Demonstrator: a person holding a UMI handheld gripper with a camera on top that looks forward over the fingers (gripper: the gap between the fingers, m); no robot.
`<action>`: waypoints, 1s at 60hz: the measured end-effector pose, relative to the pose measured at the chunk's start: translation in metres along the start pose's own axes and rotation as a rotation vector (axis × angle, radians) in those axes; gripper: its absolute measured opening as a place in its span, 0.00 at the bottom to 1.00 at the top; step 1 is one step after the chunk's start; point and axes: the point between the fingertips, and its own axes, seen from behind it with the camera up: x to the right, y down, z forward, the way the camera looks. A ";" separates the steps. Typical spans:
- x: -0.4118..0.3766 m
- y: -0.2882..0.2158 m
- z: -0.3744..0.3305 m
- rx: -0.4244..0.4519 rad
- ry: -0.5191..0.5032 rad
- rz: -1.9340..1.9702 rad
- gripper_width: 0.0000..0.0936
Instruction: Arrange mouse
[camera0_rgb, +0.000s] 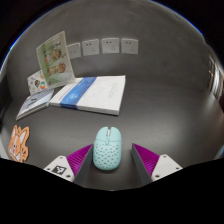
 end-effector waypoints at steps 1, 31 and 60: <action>0.000 -0.001 0.001 0.002 0.003 0.005 0.87; -0.017 -0.067 -0.056 0.198 0.102 0.104 0.46; -0.442 0.028 -0.085 0.167 -0.069 -0.082 0.46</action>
